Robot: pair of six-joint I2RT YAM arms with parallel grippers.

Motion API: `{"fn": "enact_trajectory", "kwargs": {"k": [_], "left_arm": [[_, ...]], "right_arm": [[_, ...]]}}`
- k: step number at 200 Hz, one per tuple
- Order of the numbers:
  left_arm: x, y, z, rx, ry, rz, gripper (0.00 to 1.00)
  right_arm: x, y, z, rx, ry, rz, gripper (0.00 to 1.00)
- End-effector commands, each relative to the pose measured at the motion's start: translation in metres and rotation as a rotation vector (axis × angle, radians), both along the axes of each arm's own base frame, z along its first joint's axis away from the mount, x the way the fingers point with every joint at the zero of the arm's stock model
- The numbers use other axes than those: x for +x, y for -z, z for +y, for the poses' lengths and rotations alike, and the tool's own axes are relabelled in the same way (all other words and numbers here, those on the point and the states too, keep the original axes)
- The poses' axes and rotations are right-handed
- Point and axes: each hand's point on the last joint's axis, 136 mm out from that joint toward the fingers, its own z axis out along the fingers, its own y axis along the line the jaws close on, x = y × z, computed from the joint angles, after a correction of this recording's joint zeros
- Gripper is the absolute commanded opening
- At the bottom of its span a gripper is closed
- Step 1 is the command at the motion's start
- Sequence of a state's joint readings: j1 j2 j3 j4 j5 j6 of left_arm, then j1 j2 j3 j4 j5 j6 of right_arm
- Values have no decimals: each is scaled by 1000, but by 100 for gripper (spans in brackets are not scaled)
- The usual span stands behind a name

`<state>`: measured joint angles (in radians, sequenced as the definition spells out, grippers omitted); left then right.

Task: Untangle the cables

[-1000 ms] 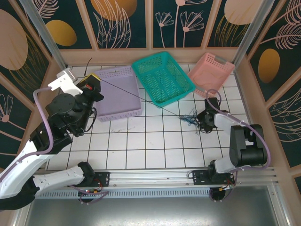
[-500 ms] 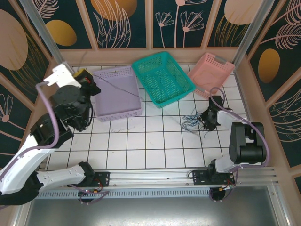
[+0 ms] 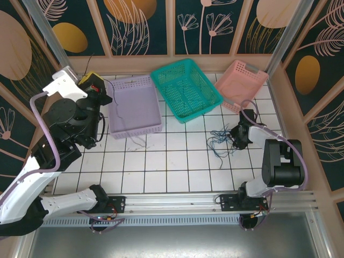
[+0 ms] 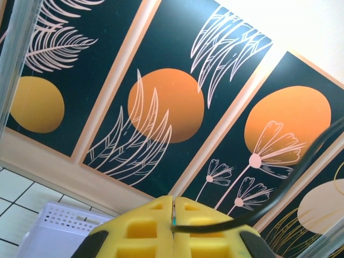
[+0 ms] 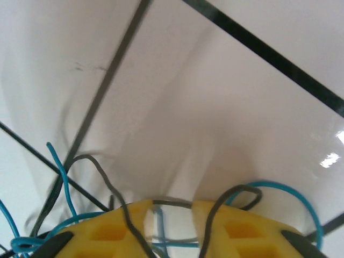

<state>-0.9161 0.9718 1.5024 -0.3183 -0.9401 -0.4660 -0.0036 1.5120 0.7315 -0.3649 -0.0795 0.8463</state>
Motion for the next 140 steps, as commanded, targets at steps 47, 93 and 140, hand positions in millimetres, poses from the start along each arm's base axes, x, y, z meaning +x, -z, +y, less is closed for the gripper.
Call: {"fn": "enact_trajectory", "kwargs": {"k": [47,93,140], "left_arm": [[1,-1,-47,27,242,-26,0],[4,20,-85,44,389,15,0],[9,39,-141,78,587,47,0]], "right_arm": [[13,-69,-3,-141,-79,-149,60],[17,-146,32,-184,-196,-321,63],[14,-239,105,-25,-462,-704,63]]}}
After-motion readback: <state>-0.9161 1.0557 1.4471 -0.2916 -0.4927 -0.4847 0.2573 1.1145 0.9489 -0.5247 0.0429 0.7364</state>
